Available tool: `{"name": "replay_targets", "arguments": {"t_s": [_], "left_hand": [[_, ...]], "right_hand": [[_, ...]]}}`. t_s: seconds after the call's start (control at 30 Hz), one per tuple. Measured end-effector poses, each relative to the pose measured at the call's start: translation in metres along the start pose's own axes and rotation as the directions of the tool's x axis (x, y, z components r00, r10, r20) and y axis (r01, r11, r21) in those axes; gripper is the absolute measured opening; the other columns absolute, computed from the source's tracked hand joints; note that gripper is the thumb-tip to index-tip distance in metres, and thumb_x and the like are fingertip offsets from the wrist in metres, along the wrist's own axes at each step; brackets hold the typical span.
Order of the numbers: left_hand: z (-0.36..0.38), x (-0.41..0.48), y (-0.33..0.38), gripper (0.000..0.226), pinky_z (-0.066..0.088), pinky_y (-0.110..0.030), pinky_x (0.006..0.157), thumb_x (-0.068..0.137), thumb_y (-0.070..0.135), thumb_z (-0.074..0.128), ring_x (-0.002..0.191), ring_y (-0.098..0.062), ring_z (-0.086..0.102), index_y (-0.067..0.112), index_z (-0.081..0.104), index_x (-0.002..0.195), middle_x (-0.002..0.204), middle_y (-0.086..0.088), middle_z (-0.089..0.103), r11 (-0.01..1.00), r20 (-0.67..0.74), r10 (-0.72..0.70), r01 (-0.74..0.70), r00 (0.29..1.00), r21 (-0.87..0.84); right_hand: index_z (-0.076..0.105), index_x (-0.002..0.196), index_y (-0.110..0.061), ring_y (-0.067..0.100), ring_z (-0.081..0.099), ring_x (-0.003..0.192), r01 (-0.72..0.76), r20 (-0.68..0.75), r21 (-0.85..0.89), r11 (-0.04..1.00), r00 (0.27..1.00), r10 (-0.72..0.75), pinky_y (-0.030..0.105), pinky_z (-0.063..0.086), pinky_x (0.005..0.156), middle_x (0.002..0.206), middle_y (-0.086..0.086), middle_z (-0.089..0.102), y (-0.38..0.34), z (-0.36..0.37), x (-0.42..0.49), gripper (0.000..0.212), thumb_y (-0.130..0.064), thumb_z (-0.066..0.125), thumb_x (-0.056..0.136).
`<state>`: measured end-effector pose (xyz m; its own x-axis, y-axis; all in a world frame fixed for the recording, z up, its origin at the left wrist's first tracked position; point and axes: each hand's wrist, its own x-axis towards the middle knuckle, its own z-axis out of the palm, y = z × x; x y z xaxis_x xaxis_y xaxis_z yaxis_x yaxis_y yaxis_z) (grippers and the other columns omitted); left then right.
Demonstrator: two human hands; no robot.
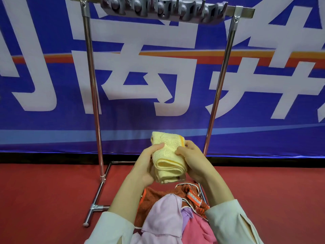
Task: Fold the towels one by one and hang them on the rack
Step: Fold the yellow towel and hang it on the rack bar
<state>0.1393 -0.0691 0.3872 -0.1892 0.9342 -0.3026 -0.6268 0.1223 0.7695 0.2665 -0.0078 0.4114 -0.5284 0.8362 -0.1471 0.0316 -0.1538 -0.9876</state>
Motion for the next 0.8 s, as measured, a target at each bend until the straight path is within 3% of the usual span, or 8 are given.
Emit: {"name": "replay_targets", "arguments": {"t_s": [0.17,0.3,0.4,0.47,0.53,0.63,0.73,0.8], "left_hand": [[-0.002,0.001,0.0,0.024,0.055,-0.043,0.078,0.086,0.016,0.058,0.073,-0.031,0.07,0.001,0.065,0.104,0.082,-0.016,0.073,1.0,-0.011,0.025,-0.025,1.0,-0.004],[-0.004,0.006,-0.003,0.033,0.056,-0.041,0.075,0.085,0.006,0.06,0.085,-0.028,0.069,0.002,0.055,0.117,0.098,-0.015,0.07,0.986,-0.077,0.155,-0.149,0.985,0.068],[-0.002,0.006,-0.003,0.032,0.054,-0.035,0.07,0.086,0.004,0.056,0.085,-0.021,0.067,0.01,0.055,0.117,0.101,-0.01,0.068,0.949,-0.027,0.264,-0.254,0.964,0.186],[0.0,0.004,-0.002,0.035,0.053,-0.033,0.072,0.084,0.004,0.056,0.088,-0.02,0.067,0.016,0.055,0.117,0.104,-0.008,0.068,0.914,0.053,0.302,-0.305,0.952,0.266],[0.002,0.003,-0.003,0.044,0.054,-0.034,0.074,0.073,0.008,0.059,0.089,-0.019,0.067,0.019,0.057,0.116,0.106,-0.007,0.067,0.877,0.133,0.321,-0.348,0.938,0.331],[0.005,0.003,-0.007,0.054,0.054,-0.035,0.078,0.065,0.009,0.056,0.092,-0.02,0.065,0.023,0.057,0.117,0.105,-0.005,0.067,0.844,0.215,0.326,-0.385,0.921,0.373],[0.007,0.003,-0.009,0.051,0.053,-0.031,0.073,0.063,0.008,0.055,0.085,-0.016,0.065,0.021,0.058,0.113,0.096,-0.003,0.067,0.85,0.232,0.313,-0.38,0.921,0.364],[0.008,0.002,-0.008,0.049,0.052,-0.028,0.07,0.062,0.009,0.055,0.081,-0.014,0.065,0.018,0.058,0.111,0.093,-0.003,0.066,0.839,0.23,0.298,-0.369,0.927,0.401]], "right_hand": [[0.051,0.115,-0.011,0.022,0.062,0.093,0.073,-0.037,-0.219,0.973,0.996,-0.083,0.035,0.051,0.078,0.106,0.008,0.061,-0.003,0.001,-0.002,0.027,-0.007,0.053,0.089],[0.054,0.111,-0.013,0.023,0.063,0.097,0.084,-0.08,-0.368,0.926,0.989,-0.122,0.04,0.053,0.084,0.109,0.009,0.062,-0.004,-0.003,-0.004,0.026,-0.009,0.057,0.085],[0.049,0.119,-0.014,0.017,0.063,0.093,0.068,-0.052,-0.154,0.986,0.996,-0.077,0.032,0.054,0.076,0.11,0.004,0.06,-0.003,-0.007,-0.005,0.033,-0.009,0.059,0.088],[0.051,0.123,-0.01,0.025,0.068,0.099,0.034,0.002,0.114,0.993,0.999,-0.035,0.037,0.057,0.081,0.114,0.01,0.066,-0.004,-0.009,-0.005,0.037,-0.019,0.064,0.09],[0.06,0.113,-0.008,0.025,0.071,0.095,0.042,0.028,0.263,0.964,0.998,-0.051,0.04,0.058,0.081,0.105,0.011,0.073,-0.007,-0.011,-0.006,0.031,-0.028,0.064,0.091],[0.066,0.097,-0.01,0.017,0.074,0.077,0.126,-0.035,0.284,0.951,0.992,-0.121,0.034,0.059,0.069,0.083,0.003,0.077,-0.008,-0.015,-0.007,0.019,-0.026,0.067,0.087],[0.063,0.11,-0.011,0.019,0.073,0.089,0.191,-0.089,0.223,0.956,0.981,-0.175,0.037,0.059,0.078,0.097,0.005,0.075,-0.006,-0.019,-0.005,0.045,-0.034,0.075,0.074],[0.063,0.107,-0.017,0.019,0.072,0.092,0.267,-0.154,0.129,0.955,0.957,-0.246,0.038,0.058,0.082,0.101,0.004,0.073,-0.004,-0.019,-0.004,0.038,-0.035,0.074,0.076]]}}
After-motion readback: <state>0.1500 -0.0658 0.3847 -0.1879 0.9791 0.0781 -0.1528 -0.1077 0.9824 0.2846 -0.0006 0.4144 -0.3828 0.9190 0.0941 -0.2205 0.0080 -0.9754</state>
